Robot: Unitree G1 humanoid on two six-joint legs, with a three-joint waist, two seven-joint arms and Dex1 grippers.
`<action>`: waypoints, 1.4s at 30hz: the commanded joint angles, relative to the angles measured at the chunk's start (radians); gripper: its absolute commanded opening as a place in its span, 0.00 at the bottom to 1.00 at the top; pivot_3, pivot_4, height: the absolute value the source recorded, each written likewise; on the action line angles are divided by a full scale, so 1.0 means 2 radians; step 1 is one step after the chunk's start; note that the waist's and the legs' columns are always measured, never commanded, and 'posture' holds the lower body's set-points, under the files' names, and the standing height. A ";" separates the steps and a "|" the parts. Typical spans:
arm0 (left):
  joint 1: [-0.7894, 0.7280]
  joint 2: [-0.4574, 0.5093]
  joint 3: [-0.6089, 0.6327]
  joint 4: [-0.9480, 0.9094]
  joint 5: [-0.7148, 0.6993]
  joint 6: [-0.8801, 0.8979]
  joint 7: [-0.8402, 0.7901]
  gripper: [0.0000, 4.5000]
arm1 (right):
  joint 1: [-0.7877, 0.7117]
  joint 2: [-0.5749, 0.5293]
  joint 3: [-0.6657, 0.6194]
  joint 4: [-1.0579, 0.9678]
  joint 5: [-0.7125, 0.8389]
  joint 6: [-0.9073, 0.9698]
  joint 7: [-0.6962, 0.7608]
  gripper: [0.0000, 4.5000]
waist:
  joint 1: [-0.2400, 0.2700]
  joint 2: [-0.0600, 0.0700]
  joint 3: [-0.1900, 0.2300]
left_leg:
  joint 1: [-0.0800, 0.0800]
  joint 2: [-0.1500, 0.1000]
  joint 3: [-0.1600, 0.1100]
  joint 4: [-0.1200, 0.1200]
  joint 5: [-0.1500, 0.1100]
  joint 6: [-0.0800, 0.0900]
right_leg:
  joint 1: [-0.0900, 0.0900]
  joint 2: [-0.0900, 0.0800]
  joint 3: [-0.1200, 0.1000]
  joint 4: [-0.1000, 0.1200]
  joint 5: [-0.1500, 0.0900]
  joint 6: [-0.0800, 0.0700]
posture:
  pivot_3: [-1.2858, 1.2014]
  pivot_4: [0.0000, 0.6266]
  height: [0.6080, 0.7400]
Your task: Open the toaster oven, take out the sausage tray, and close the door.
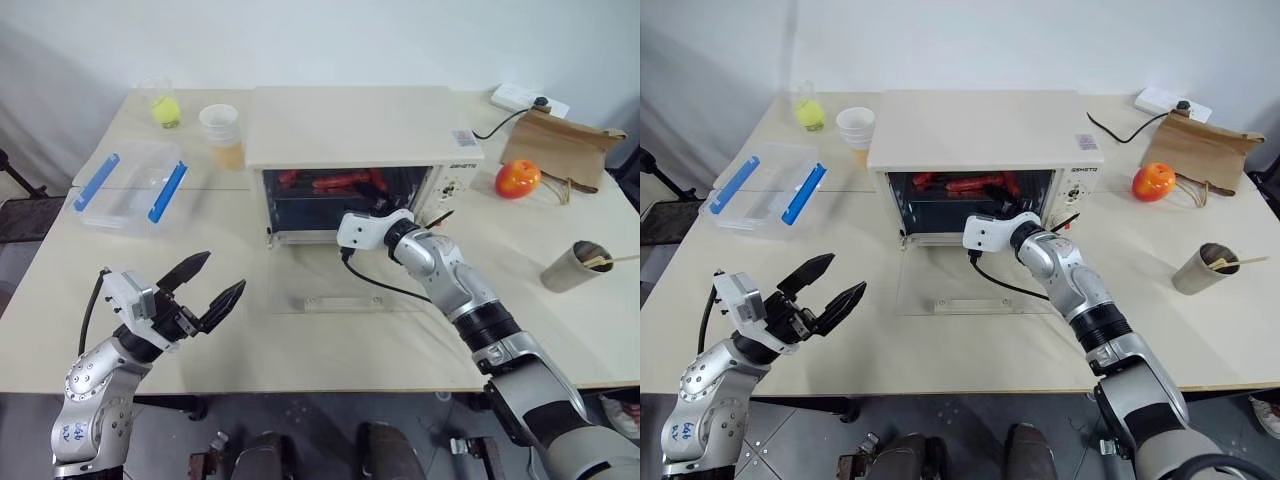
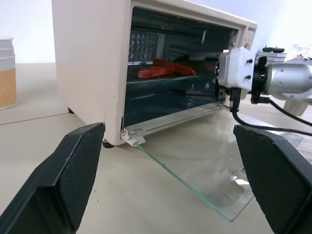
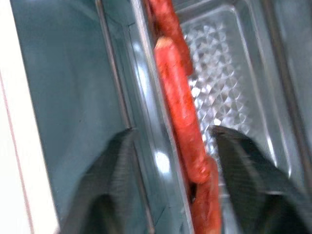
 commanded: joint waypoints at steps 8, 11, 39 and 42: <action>-0.022 0.005 -0.015 0.004 -0.008 0.001 -0.007 1.00 | -0.027 -0.002 0.002 -0.011 0.005 -0.018 -0.002 0.00 | -0.001 0.000 0.000 | 0.000 0.001 0.000 0.000 0.000 0.000 | 0.000 0.001 0.000 0.000 0.000 0.000 | 0.52 0.24 1.00; -0.046 0.007 -0.026 0.021 -0.006 0.005 -0.015 1.00 | -0.033 -0.010 0.000 -0.018 0.008 -0.030 0.003 0.00 | -0.001 0.000 0.000 | 0.000 0.001 0.000 0.000 0.000 0.000 | 0.000 0.001 0.000 0.000 0.000 0.000 | 0.52 0.24 1.00; -0.308 -0.019 -0.071 0.247 0.021 -0.040 -0.090 1.00 | -0.027 -0.019 -0.002 -0.054 0.034 -0.061 0.055 0.00 | -0.012 -0.001 0.001 | -0.001 0.001 0.000 -0.002 0.000 -0.001 | -0.002 0.002 -0.001 -0.001 0.000 0.000 | 0.52 0.24 1.00; -0.305 -0.016 -0.060 0.245 0.008 -0.034 -0.091 1.00 | -0.010 -0.030 -0.005 -0.076 0.039 -0.064 0.068 0.00 | -0.012 -0.001 0.001 | -0.001 0.001 0.000 -0.002 0.000 -0.001 | -0.002 0.002 -0.001 -0.001 0.000 0.000 | 0.52 0.24 1.00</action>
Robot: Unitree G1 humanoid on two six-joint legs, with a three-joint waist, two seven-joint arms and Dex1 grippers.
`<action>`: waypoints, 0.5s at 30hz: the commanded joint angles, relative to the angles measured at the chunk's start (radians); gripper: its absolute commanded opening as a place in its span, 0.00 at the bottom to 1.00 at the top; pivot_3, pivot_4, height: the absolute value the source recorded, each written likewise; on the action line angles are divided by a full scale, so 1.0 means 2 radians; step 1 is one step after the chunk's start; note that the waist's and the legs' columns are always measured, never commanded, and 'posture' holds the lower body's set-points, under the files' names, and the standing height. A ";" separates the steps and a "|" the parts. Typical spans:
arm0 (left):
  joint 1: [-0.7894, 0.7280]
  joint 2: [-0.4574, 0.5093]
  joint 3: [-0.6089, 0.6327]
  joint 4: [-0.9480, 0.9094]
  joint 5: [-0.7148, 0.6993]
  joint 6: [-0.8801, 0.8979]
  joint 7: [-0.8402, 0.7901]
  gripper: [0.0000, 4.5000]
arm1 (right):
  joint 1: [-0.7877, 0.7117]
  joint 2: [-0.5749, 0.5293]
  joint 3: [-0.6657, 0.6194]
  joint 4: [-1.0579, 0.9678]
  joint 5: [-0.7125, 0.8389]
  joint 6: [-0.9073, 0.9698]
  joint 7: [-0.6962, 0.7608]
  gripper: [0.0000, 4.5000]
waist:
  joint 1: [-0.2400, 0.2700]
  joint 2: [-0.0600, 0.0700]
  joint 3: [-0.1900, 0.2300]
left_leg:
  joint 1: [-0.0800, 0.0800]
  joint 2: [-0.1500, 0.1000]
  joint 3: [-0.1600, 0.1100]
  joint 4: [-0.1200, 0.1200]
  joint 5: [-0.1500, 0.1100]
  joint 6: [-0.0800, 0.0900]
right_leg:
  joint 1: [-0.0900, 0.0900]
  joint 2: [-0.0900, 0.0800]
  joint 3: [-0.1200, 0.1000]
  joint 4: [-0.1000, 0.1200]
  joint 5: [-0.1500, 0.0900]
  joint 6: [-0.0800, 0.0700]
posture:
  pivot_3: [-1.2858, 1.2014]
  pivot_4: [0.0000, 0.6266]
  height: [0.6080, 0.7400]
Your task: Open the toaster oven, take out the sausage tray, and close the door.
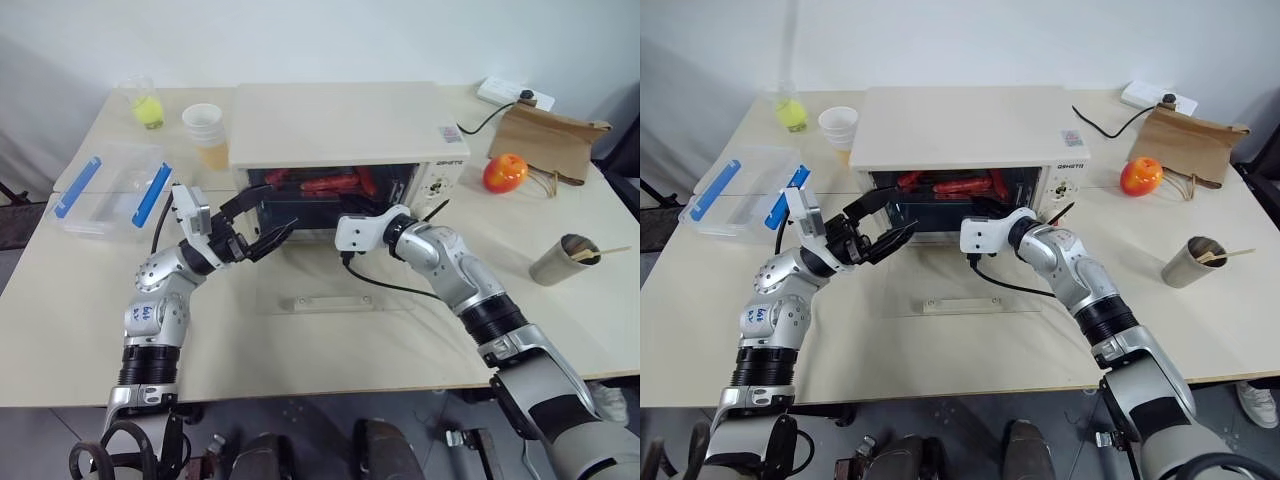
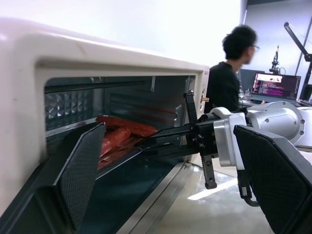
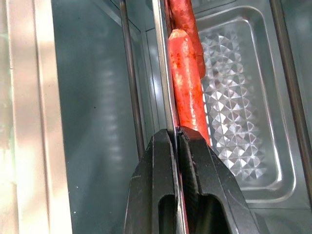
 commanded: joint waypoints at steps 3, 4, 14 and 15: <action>-0.006 0.006 0.029 -0.003 -0.017 0.001 0.003 1.00 | 0.024 -0.015 -0.018 -0.085 0.030 -0.019 0.012 0.00 | 0.000 0.000 0.000 | 0.000 0.000 0.000 0.000 0.000 0.000 | 0.000 0.000 0.000 0.000 0.000 0.000 | 0.52 0.24 1.00; -0.008 0.006 0.031 -0.002 -0.019 0.002 0.004 1.00 | 0.030 -0.018 -0.020 -0.095 0.033 -0.017 0.017 0.00 | 0.001 0.000 0.000 | 0.000 0.000 0.000 0.000 0.000 0.000 | 0.000 0.000 0.000 0.000 0.000 0.000 | 0.52 0.24 1.00; -0.013 0.004 0.033 -0.002 -0.024 0.016 0.007 1.00 | 0.110 -0.058 -0.038 -0.220 0.057 0.002 0.079 0.00 | 0.004 0.000 0.000 | 0.000 0.000 0.000 0.001 0.000 0.000 | 0.000 0.000 0.000 0.000 0.000 0.000 | 0.52 0.24 1.00; -0.013 0.006 0.034 -0.002 -0.025 0.018 0.007 1.00 | 0.121 -0.063 -0.042 -0.235 0.059 0.005 0.084 0.00 | 0.005 0.000 0.000 | 0.000 0.000 0.000 0.001 0.000 0.000 | 0.000 0.000 0.000 0.000 0.000 0.000 | 0.52 0.24 1.00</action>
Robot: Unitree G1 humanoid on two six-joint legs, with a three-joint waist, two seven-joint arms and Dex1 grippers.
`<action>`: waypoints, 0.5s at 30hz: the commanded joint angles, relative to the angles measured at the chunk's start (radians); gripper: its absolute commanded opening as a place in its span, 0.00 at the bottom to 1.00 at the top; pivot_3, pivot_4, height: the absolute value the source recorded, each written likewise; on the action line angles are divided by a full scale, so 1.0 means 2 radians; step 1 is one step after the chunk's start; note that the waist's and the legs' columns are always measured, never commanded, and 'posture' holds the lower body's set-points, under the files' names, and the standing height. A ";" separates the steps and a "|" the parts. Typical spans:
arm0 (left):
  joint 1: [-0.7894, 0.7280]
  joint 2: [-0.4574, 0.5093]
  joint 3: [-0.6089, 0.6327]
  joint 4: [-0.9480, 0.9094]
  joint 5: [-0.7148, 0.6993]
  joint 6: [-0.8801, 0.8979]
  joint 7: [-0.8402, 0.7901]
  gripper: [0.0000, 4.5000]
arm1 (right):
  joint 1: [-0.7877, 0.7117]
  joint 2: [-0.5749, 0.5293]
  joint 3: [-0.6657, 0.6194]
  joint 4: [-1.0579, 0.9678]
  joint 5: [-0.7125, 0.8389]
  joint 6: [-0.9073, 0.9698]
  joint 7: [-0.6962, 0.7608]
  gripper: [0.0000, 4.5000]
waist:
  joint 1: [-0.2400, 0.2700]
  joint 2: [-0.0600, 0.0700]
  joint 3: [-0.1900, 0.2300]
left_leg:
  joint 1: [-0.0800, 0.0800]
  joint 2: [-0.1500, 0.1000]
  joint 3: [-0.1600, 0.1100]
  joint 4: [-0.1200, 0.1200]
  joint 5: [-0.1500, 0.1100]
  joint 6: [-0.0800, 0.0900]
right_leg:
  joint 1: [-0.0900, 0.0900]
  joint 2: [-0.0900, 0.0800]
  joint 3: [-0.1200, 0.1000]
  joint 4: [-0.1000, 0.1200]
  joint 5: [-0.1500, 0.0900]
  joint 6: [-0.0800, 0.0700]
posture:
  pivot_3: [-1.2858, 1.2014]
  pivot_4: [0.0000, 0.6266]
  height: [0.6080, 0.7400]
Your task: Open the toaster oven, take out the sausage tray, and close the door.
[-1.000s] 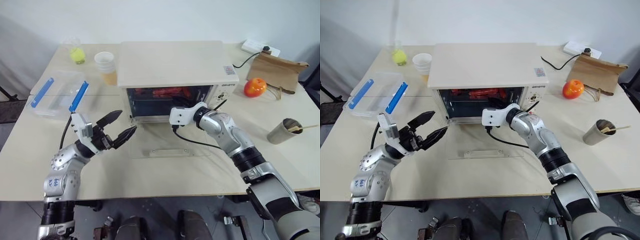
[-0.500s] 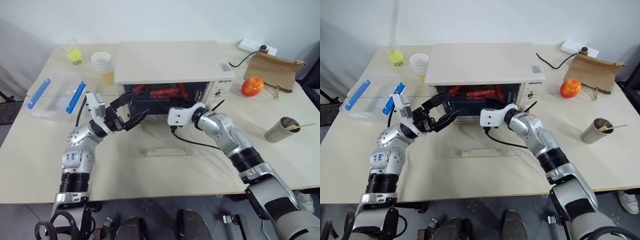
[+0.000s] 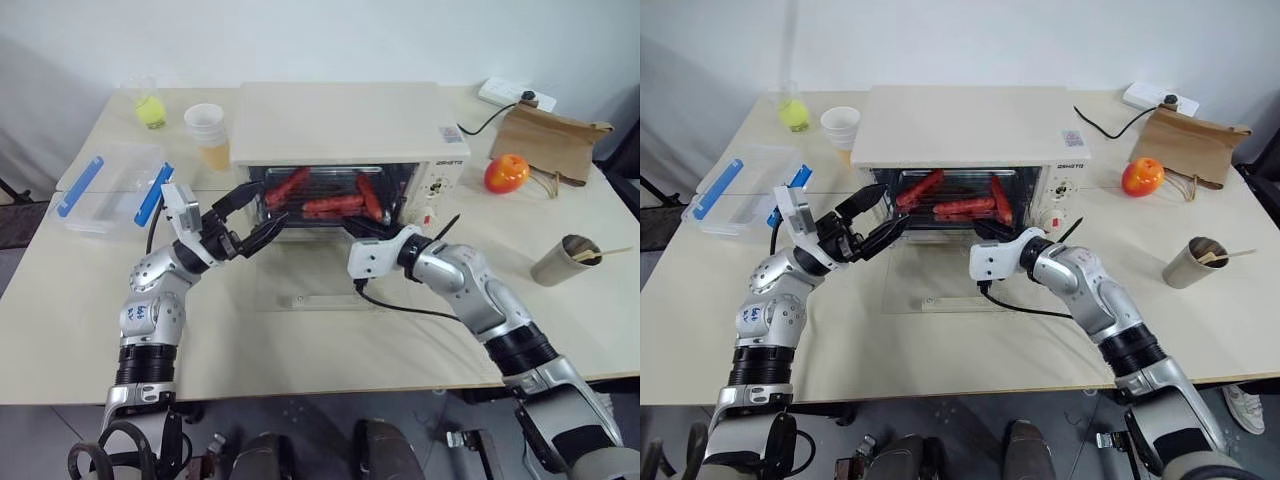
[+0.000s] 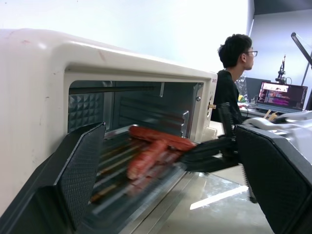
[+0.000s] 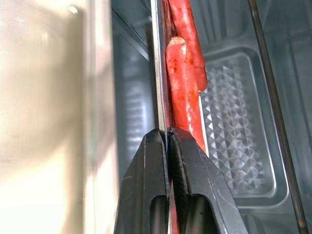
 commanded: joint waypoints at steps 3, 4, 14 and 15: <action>-0.010 0.010 0.020 -0.008 -0.013 0.009 0.005 1.00 | 0.049 -0.020 -0.037 -0.114 0.027 0.014 0.024 0.00 | 0.008 0.000 0.000 | 0.000 0.000 0.000 0.000 0.000 0.000 | 0.000 0.000 0.000 0.000 0.000 0.000 | 0.52 0.24 1.00; -0.009 0.011 0.020 -0.008 -0.013 0.011 0.005 1.00 | 0.060 -0.023 -0.041 -0.129 0.029 0.019 0.029 0.00 | 0.009 0.000 0.000 | 0.000 0.000 0.000 0.000 0.000 0.000 | 0.000 0.000 0.000 0.000 0.000 0.000 | 0.52 0.24 1.00; 0.001 0.020 0.024 -0.020 -0.016 0.030 0.003 1.00 | 0.146 -0.056 -0.092 -0.220 0.034 0.014 0.034 0.00 | 0.021 0.000 0.000 | 0.000 0.000 0.000 0.001 0.000 0.000 | 0.000 0.000 0.000 0.000 0.000 0.000 | 0.52 0.24 1.00; 0.006 0.022 0.027 -0.027 -0.019 0.036 0.005 1.00 | 0.152 -0.060 -0.094 -0.223 0.036 0.011 0.034 0.00 | 0.021 -0.001 0.000 | 0.000 0.000 0.000 0.001 0.000 0.000 | 0.000 0.000 0.000 0.000 0.000 0.000 | 0.52 0.24 1.00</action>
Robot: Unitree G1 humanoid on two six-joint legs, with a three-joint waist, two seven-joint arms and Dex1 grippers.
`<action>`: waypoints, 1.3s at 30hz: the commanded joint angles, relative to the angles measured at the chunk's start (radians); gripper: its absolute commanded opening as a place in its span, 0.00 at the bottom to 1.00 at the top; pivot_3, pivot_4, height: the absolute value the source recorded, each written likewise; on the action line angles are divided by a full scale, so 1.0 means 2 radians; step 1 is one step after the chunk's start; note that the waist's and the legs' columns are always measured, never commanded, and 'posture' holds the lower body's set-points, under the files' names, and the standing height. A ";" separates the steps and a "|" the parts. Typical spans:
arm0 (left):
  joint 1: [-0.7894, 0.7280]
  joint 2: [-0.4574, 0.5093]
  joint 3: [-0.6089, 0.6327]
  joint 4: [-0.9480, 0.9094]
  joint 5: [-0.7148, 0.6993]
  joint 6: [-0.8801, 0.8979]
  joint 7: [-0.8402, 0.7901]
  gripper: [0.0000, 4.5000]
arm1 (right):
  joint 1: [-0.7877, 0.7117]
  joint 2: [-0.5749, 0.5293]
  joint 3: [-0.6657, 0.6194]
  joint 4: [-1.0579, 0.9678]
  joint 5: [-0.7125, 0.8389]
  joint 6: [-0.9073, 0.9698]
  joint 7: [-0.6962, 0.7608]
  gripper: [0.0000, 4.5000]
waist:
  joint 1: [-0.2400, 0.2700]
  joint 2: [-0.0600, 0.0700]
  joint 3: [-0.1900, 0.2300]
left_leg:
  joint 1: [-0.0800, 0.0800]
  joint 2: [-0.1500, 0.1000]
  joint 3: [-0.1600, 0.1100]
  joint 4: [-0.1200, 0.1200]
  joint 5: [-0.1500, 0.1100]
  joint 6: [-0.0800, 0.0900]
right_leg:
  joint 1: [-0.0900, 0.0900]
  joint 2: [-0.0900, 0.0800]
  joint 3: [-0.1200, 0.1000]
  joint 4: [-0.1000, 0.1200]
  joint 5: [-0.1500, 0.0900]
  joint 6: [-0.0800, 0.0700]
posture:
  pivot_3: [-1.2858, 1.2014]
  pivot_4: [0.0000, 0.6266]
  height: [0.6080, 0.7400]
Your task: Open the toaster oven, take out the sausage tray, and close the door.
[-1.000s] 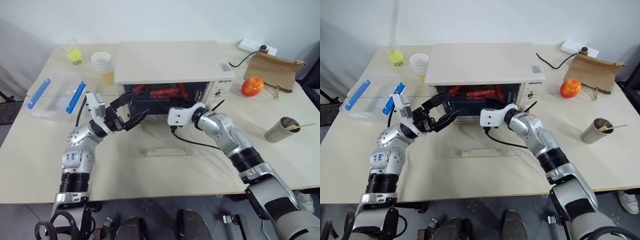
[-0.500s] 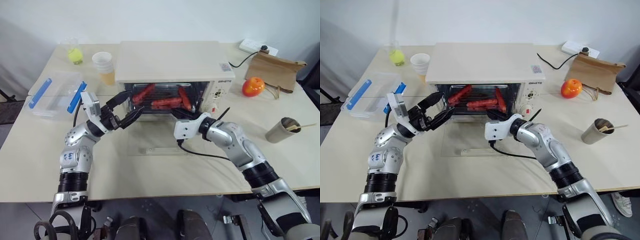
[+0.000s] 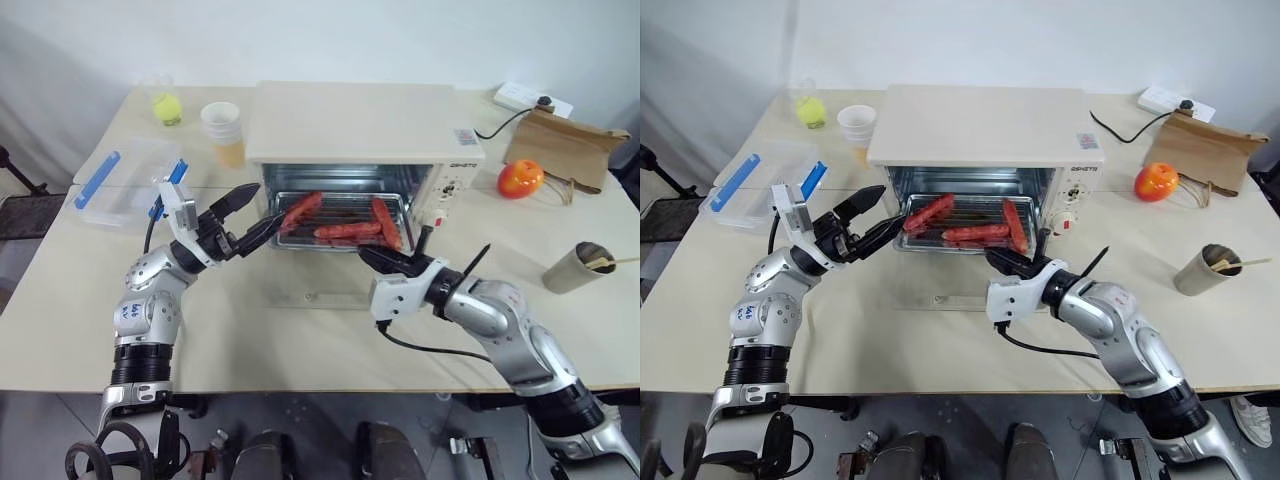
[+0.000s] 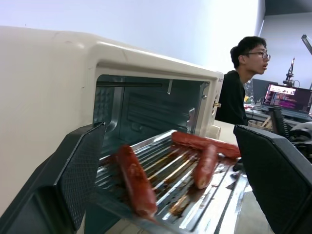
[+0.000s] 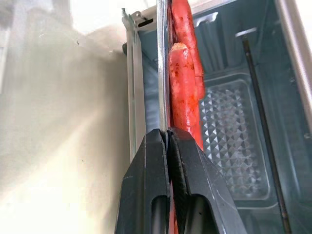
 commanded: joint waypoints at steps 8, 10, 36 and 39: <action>0.077 0.048 0.059 -0.083 -0.043 0.063 0.029 1.00 | 0.060 -0.037 -0.057 -0.044 0.013 -0.071 -0.032 0.00 | 0.001 -0.001 0.000 | 0.000 0.000 0.000 0.000 0.000 0.000 | 0.000 0.000 0.000 0.000 0.000 0.000 | 0.52 0.24 1.00; 0.092 0.054 0.072 -0.104 -0.070 0.104 0.044 1.00 | 0.066 -0.037 -0.059 -0.047 0.015 -0.077 -0.034 0.00 | 0.001 -0.001 0.000 | 0.000 0.000 0.000 0.000 0.000 0.000 | 0.001 0.000 0.000 0.000 0.000 0.000 | 0.52 0.24 1.00; 0.062 0.015 0.068 -0.087 -0.525 0.518 0.473 0.79 | 0.031 -0.057 -0.040 -0.032 0.061 -0.132 0.014 0.00 | 0.002 -0.001 0.001 | 0.001 0.000 -0.001 0.000 0.000 0.000 | 0.002 -0.001 0.000 0.000 0.000 0.000 | 0.52 0.24 1.00; 0.063 0.013 0.060 -0.084 -0.557 0.515 0.501 0.59 | 0.031 -0.056 -0.040 -0.032 0.066 -0.134 0.017 0.00 | 0.002 -0.001 0.001 | 0.001 -0.001 -0.001 0.000 0.000 0.000 | 0.002 -0.001 0.000 0.000 0.000 0.000 | 0.52 0.24 1.00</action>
